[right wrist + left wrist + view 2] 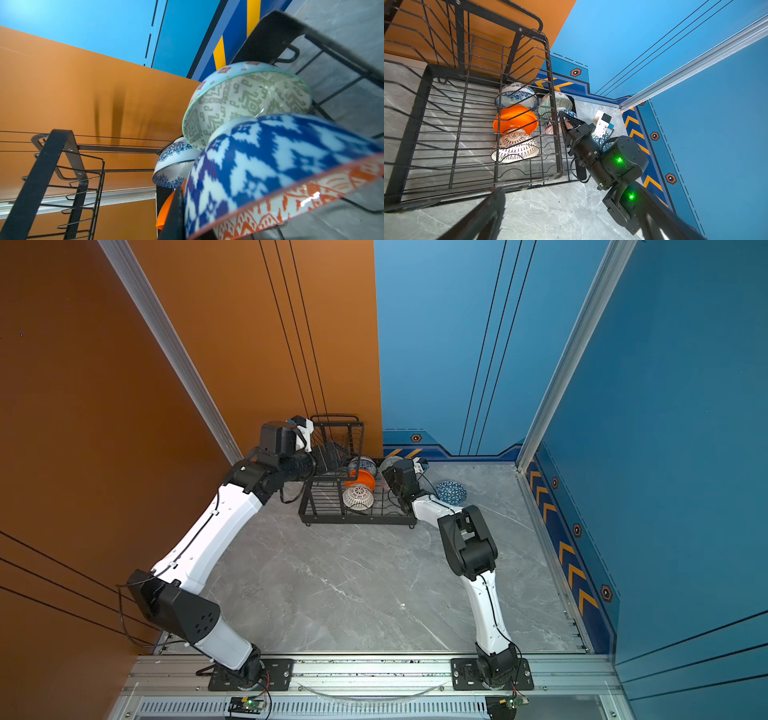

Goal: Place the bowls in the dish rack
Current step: 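Lower the orange-patterned bowl into the rack beside the green bowl while the left gripper withdraws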

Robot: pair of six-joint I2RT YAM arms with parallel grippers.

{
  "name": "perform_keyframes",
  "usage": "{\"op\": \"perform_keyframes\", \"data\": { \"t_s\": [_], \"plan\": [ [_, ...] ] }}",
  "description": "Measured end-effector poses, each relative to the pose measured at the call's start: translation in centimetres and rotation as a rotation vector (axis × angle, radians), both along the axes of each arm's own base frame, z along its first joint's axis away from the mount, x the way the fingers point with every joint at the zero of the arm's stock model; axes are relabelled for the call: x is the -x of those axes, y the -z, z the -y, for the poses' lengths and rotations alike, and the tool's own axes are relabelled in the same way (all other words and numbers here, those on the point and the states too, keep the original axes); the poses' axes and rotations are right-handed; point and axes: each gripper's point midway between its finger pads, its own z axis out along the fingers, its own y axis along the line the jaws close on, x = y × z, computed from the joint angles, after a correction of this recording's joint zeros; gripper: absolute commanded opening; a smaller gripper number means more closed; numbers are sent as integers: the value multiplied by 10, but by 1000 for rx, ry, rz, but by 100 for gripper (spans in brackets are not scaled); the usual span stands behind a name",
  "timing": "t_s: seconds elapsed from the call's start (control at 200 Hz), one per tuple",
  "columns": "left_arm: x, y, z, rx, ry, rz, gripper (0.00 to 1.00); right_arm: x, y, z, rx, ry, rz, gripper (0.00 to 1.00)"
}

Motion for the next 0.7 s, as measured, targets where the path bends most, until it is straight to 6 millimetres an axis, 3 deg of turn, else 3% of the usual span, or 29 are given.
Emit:
{"op": "perform_keyframes", "data": {
  "t_s": [0.495,0.696],
  "plan": [
    [0,3,-1,2,3,-7,98,-5,1,-4,-10,-3,22,0],
    [-3,3,-6,3,-9,-8,98,-9,10,-8,-9,-8,25,0]
  ]
}}
